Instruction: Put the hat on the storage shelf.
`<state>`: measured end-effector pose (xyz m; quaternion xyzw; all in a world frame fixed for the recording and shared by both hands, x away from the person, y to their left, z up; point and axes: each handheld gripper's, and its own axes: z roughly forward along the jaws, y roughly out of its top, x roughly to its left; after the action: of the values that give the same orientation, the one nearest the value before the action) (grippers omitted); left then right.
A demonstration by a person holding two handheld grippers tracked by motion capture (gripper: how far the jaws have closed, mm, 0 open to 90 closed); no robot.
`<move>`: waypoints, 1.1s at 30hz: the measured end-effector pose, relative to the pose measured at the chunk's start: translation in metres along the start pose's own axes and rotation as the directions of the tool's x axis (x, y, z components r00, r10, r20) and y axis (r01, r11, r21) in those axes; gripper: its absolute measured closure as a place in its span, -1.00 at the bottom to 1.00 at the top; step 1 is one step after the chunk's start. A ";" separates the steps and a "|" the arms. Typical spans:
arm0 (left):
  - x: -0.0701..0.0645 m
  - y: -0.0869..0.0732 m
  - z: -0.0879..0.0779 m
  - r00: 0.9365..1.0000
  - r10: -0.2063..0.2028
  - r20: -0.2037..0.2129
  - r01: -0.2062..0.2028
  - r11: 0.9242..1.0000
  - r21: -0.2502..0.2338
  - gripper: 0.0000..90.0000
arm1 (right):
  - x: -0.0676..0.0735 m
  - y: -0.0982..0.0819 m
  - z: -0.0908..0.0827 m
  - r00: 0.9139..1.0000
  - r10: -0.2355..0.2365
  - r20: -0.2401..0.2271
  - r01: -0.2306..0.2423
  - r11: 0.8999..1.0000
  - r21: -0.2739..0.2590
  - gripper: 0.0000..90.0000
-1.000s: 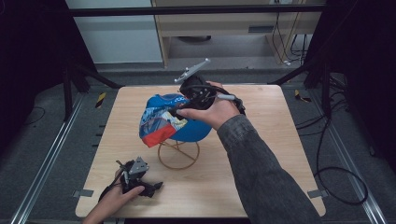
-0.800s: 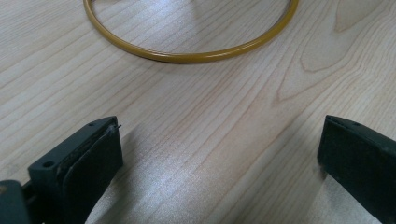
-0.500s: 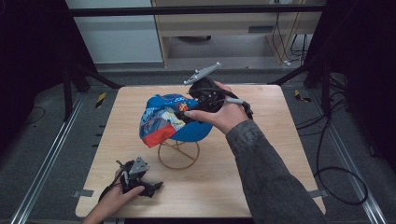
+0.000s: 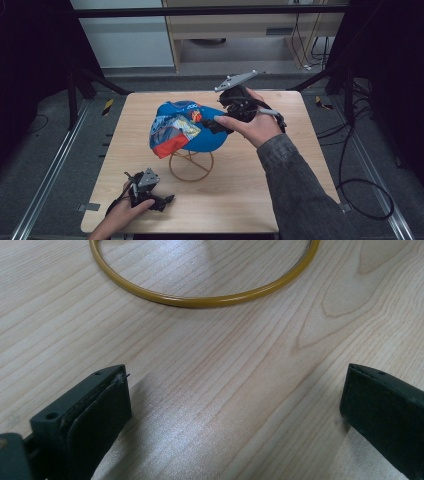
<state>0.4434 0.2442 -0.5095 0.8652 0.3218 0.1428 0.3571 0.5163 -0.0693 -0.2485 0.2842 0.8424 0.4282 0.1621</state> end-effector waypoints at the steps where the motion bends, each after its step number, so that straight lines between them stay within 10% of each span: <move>1: 0.000 0.000 0.000 1.000 0.000 0.000 0.000 1.000 0.000 -1.00 | -0.001 -0.003 -0.003 1.000 0.000 0.002 0.000 1.000 0.000 -0.87; 33: 0.000 0.000 0.000 1.000 -0.001 -0.005 0.001 1.000 -0.004 -1.00 | -0.035 -0.081 -0.065 0.988 0.107 0.112 -0.103 0.994 -0.037 -0.84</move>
<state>0.4431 0.2441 -0.5097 0.8640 0.3231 0.1455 0.3578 0.4828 -0.1705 -0.2753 0.3496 0.8088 0.4324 0.1917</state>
